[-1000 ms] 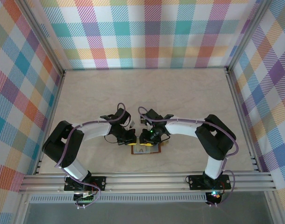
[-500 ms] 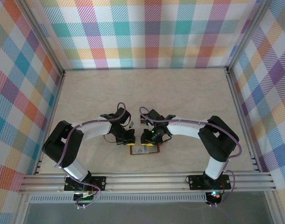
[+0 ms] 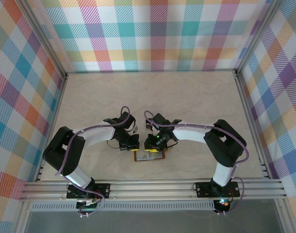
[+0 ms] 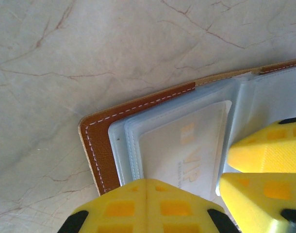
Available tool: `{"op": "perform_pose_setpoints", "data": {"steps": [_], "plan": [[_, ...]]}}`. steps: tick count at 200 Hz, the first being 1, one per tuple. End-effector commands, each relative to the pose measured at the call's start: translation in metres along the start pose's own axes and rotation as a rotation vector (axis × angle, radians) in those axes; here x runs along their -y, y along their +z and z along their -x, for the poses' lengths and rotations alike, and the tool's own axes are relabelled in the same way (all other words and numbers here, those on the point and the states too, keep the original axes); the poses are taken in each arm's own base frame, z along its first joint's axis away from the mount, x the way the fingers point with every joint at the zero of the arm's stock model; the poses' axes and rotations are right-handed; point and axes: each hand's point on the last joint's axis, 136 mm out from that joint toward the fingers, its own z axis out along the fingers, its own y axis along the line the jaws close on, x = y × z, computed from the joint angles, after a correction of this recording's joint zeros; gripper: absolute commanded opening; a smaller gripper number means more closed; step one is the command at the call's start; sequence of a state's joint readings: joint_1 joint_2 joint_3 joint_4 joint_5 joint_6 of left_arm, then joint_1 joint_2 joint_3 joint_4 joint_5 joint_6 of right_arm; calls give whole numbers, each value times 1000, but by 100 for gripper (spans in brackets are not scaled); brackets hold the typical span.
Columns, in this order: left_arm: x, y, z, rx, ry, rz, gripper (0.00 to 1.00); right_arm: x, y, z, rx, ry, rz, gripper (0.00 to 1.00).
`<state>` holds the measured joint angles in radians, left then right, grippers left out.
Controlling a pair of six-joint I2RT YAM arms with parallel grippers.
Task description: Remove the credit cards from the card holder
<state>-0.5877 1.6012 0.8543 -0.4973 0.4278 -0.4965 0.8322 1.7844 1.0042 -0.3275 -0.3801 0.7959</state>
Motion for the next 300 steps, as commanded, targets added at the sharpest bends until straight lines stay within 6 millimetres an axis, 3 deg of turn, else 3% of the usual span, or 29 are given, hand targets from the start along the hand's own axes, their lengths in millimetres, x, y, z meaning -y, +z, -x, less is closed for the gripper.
{"op": "perform_pose_setpoints", "data": {"steps": [1,60,123,152,176,200,237,300], "plan": [[-4,3,-7,-23,12,19,4,-10,2,5,-4,-27,42,29],[-6,5,-8,-32,11,25,4,-8,-6,6,27,-26,26,25],[-5,6,-7,-35,10,24,4,-9,-1,5,10,-22,42,15],[-7,7,-8,-38,8,27,4,-6,0,5,11,-18,31,15],[-6,6,-8,-36,9,29,4,3,-7,7,43,-12,-31,21],[-6,6,-8,-37,11,27,4,-1,-11,7,55,-22,-15,21],[-7,7,-8,-44,12,30,4,-13,-6,7,39,-21,70,19],[-6,7,-8,-45,21,32,4,1,8,6,13,-1,28,18]]}}
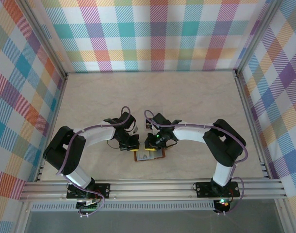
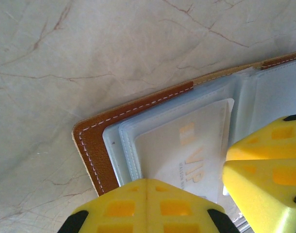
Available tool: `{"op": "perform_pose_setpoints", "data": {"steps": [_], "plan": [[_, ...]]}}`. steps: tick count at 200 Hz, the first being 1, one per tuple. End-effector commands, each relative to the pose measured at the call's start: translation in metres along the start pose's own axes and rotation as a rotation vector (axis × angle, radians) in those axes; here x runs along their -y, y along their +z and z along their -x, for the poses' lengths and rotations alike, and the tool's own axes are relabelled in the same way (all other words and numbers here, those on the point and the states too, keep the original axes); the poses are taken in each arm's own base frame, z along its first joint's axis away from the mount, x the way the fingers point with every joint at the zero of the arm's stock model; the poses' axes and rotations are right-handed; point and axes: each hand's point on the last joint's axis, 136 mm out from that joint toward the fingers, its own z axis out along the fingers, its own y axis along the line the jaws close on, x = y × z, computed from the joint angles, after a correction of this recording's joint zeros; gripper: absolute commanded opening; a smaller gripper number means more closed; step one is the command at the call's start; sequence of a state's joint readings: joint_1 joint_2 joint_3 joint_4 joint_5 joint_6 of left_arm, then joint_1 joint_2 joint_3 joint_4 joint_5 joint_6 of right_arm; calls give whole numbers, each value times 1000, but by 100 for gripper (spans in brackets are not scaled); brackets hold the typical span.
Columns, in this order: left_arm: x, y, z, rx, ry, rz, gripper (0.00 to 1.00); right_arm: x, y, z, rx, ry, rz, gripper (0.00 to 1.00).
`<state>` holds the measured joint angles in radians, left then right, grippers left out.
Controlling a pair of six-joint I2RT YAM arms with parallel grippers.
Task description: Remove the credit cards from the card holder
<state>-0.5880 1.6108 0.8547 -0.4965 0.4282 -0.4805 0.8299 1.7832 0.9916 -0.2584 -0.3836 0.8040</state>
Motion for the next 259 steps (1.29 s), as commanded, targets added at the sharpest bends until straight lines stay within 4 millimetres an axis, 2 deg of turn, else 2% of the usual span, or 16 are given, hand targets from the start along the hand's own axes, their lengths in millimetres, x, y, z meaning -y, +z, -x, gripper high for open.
{"op": "perform_pose_setpoints", "data": {"steps": [1,35,91,135,149,169,196,227,259], "plan": [[-4,5,-7,-38,8,27,4,9,7,-3,-20,18,-15,18],[-4,2,-6,-25,12,29,4,25,5,-3,-9,13,-103,19],[-2,-3,-1,-7,34,43,4,30,-3,-4,14,18,-135,23],[0,-3,4,-14,52,56,5,25,-14,-4,33,16,-129,27],[2,-5,7,-8,60,56,5,17,-16,-4,37,14,-92,29],[8,-13,12,9,75,62,5,3,-21,-2,45,7,-37,31],[22,-27,11,31,90,44,5,4,-23,0,39,32,-8,31],[35,-14,-2,-4,90,33,5,6,-19,0,7,40,20,30],[28,5,-11,-40,62,60,4,14,-15,0,-5,49,5,29]]}}
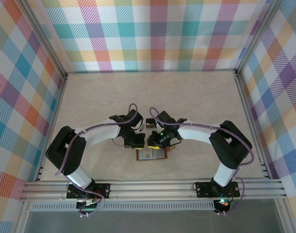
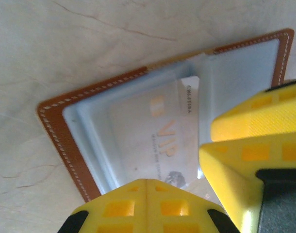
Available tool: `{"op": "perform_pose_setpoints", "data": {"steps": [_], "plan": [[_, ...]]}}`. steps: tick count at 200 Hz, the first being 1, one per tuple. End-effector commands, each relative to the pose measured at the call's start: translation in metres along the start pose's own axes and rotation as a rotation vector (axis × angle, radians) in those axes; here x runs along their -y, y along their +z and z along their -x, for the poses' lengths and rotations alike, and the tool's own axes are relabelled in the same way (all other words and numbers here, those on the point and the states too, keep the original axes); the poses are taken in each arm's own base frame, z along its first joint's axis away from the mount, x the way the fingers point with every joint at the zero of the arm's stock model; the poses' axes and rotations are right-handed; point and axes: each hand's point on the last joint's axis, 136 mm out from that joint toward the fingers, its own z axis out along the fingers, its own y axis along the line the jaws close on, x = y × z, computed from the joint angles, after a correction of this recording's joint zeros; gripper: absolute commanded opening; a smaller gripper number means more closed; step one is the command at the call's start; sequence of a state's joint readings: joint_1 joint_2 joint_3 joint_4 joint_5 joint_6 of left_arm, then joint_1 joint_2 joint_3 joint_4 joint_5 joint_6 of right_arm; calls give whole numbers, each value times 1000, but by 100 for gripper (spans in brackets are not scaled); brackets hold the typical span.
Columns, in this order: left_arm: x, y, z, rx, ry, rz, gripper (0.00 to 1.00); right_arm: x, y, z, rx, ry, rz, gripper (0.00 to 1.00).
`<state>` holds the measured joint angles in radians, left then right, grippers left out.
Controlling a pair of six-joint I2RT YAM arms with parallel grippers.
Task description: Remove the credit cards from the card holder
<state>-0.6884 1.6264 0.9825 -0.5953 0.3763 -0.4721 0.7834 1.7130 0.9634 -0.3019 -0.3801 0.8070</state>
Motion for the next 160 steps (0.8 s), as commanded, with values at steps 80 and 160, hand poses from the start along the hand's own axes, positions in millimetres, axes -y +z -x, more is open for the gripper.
{"op": "perform_pose_setpoints", "data": {"steps": [80,160], "plan": [[-43,34,-25,-102,-67,166,4,23,19,-8,-70,25,-7,27],[-45,37,-26,-107,-75,167,4,20,23,-10,-86,36,98,25]]}}
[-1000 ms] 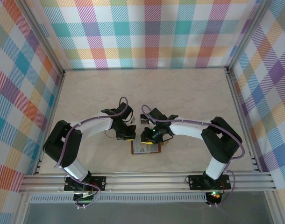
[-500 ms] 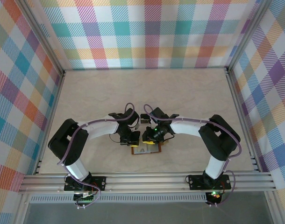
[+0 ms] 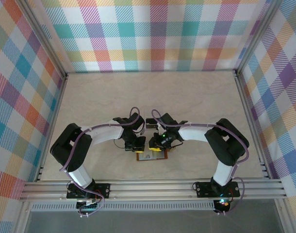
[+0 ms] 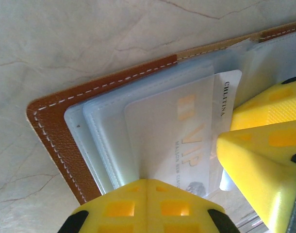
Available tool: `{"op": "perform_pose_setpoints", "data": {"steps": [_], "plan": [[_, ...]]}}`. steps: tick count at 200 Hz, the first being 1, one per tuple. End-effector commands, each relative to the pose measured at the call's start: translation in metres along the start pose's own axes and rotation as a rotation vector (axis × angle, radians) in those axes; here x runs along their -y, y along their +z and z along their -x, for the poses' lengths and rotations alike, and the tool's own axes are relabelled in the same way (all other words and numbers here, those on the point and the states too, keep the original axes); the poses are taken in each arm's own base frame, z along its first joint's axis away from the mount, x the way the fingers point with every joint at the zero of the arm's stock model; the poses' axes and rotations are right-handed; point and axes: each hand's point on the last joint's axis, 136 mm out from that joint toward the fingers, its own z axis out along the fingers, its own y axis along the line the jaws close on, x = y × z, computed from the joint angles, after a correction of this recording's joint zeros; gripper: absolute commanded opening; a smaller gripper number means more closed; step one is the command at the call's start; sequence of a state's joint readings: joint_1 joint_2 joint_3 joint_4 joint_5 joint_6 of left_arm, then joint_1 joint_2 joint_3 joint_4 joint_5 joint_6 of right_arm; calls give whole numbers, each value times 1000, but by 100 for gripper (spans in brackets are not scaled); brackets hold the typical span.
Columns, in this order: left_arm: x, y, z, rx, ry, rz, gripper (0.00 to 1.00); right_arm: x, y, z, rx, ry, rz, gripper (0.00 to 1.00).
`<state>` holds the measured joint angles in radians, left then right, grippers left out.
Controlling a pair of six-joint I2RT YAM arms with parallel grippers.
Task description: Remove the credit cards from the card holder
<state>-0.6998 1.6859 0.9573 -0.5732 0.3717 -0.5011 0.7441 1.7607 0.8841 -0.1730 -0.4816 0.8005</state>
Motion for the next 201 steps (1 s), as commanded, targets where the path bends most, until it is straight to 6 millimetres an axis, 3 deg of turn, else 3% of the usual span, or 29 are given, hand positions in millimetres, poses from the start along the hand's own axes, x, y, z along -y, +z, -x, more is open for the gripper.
{"op": "perform_pose_setpoints", "data": {"steps": [1,39,75,125,163,201], "plan": [[-33,18,-15,-55,-36,130,4,6,8,-7,-39,13,31,25],[-32,21,-16,-60,-38,124,4,-14,5,-8,-52,-6,198,25],[-31,21,-16,-56,-43,119,4,-33,-10,-7,-28,-40,339,20],[-29,25,-18,-79,-38,111,4,-45,-21,-10,-26,-93,381,12],[-31,22,-19,-67,-37,119,4,-23,-25,-9,15,-74,242,6],[-30,20,-18,-44,-52,111,4,14,-37,-8,53,-60,12,4]]}}
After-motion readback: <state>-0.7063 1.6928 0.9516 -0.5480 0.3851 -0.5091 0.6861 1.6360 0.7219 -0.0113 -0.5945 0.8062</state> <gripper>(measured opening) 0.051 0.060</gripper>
